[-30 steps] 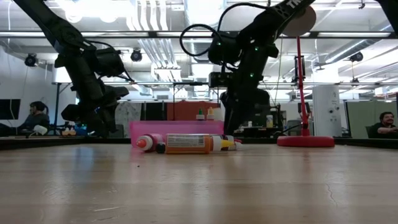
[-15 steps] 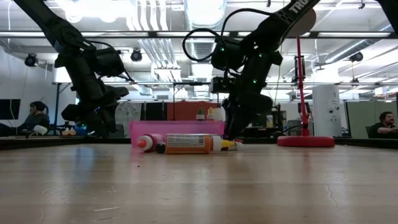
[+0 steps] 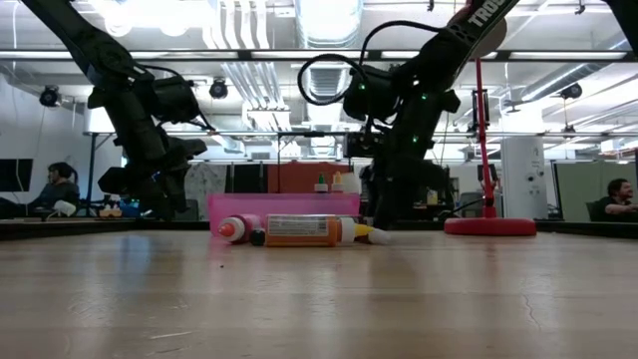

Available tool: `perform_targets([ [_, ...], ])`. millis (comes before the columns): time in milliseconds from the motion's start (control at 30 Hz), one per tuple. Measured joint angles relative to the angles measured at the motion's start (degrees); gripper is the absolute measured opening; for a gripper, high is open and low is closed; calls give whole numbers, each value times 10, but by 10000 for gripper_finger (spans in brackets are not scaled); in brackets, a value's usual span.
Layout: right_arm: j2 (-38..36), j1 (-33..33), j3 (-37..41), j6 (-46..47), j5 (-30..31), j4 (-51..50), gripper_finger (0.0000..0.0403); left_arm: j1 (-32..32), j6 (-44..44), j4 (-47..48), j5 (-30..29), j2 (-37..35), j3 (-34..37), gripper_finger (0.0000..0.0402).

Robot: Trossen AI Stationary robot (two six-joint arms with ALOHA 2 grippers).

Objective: Pick & Place food coloring
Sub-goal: Put the big red food coloring bottle into the red bin

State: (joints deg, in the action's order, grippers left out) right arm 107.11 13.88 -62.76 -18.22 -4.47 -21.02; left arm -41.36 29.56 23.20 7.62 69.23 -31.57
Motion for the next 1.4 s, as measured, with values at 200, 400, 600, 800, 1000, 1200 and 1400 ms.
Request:
perform_targets([
  [200,0,-3,-1,0,-1,27,154,0,3,0,0,0,0,131],
  [400,0,-2,11,1,-1,24,152,0,4,0,0,0,0,131],
  [600,0,-2,10,1,-1,28,141,0,4,0,0,0,0,131],
  [800,0,-2,9,2,-1,31,126,0,4,0,0,0,0,131],
  [1000,0,-2,9,2,0,26,113,0,4,0,0,0,0,131],
  [1200,-3,-3,-40,48,0,-142,110,0,9,0,0,0,0,131],
  [1400,-5,-1,-157,204,-5,-422,109,0,9,0,0,0,0,131],
])
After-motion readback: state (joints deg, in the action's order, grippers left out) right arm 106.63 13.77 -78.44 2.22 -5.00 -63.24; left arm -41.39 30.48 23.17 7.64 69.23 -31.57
